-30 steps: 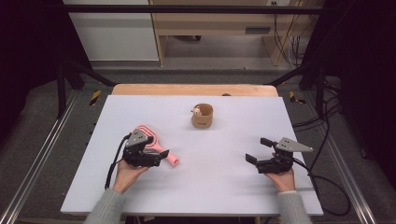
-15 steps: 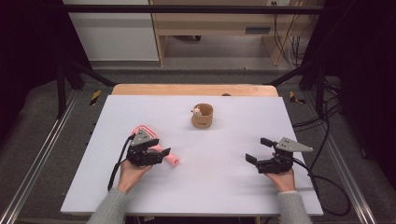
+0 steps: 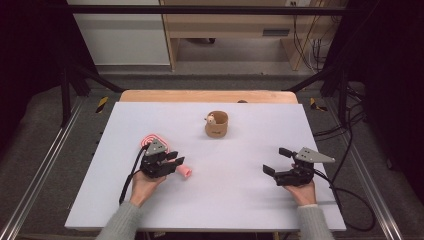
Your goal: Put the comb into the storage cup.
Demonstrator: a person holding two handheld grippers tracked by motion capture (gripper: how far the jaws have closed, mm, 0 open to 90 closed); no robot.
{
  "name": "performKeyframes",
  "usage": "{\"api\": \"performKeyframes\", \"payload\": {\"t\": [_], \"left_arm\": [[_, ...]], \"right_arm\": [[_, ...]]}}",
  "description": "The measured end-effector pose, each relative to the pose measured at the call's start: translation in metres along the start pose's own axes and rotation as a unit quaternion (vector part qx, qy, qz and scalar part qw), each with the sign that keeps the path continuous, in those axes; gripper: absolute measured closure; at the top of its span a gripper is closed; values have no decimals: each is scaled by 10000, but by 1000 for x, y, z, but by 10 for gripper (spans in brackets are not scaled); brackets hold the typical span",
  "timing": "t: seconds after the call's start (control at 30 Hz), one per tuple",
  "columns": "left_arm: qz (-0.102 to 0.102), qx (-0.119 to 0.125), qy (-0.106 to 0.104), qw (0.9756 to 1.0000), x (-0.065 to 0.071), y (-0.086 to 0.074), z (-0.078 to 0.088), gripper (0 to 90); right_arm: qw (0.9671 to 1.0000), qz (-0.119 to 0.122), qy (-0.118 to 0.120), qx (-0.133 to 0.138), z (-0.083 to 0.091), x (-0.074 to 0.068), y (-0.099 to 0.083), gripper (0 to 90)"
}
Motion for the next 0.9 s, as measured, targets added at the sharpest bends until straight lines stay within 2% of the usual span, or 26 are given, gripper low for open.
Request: {"api": "performKeyframes", "payload": {"t": [0.63,0.9], "left_arm": [[65,-154,-29,9999,3,0,-9,865],[15,-276,-38,9996,6,-2,-15,894]], "right_arm": [[10000,-11,2,-31,0,0,-1,2],[10000,-8,2,-32,0,0,-1,2]]}}
Point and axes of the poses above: each handheld gripper's, and its own axes: z roughly backward along the jaws, y roughly out of its top, x roughly to its right, the point moved 5 cm from there along -z, roughly forward along the jaws, and after that the axes turned 2 degrees about -x, right-handed, at the moved point
